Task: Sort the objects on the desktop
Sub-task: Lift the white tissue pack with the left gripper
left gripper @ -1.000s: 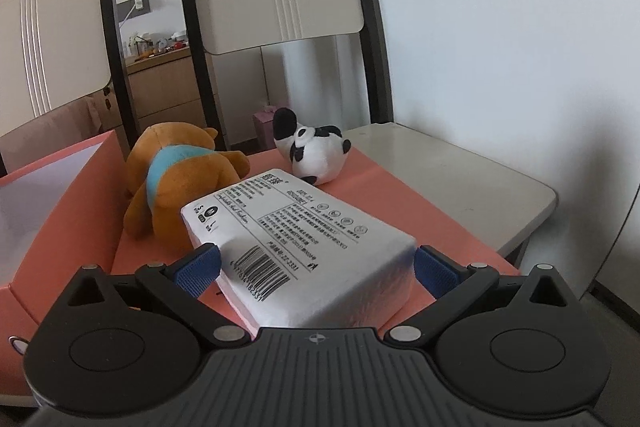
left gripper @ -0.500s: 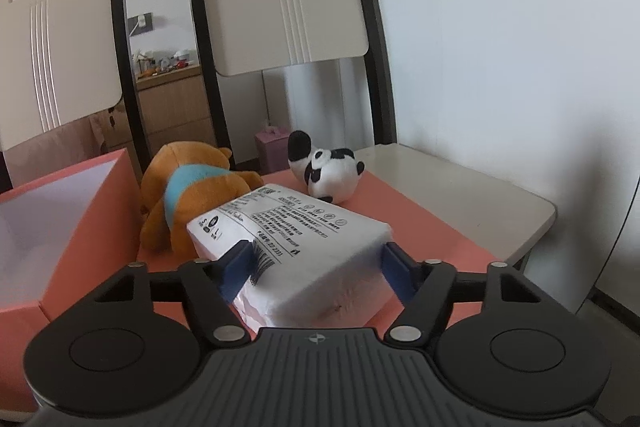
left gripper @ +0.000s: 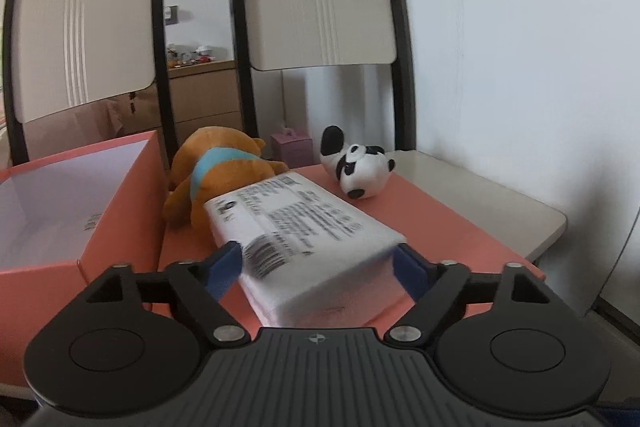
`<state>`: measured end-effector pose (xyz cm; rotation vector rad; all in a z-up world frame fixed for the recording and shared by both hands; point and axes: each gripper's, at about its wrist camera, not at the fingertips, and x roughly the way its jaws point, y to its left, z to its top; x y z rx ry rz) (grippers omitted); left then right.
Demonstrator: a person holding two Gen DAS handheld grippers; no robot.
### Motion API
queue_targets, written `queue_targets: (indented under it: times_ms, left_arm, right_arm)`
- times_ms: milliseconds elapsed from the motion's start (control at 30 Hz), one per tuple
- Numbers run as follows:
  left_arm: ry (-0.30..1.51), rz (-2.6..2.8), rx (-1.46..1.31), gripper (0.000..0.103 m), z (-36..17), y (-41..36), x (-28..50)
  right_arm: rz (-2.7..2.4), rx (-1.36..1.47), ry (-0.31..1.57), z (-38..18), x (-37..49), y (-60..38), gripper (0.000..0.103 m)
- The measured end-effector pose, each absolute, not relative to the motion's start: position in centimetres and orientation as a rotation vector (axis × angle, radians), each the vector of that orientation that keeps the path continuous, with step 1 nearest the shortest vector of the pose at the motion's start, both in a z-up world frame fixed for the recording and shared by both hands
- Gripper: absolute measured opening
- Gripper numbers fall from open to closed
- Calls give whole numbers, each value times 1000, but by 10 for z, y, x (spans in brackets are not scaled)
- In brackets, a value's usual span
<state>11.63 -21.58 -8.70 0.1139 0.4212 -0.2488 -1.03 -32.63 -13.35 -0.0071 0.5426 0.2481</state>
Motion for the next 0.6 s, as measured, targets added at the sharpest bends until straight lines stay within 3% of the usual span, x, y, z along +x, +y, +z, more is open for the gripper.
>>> queue_targets:
  times_ms: [600]
  left_arm:
    - [468, -116, 101, 95, -97, -254, 131]
  right_arm:
    - [253, 6, 577, -152, -13, -345, 103]
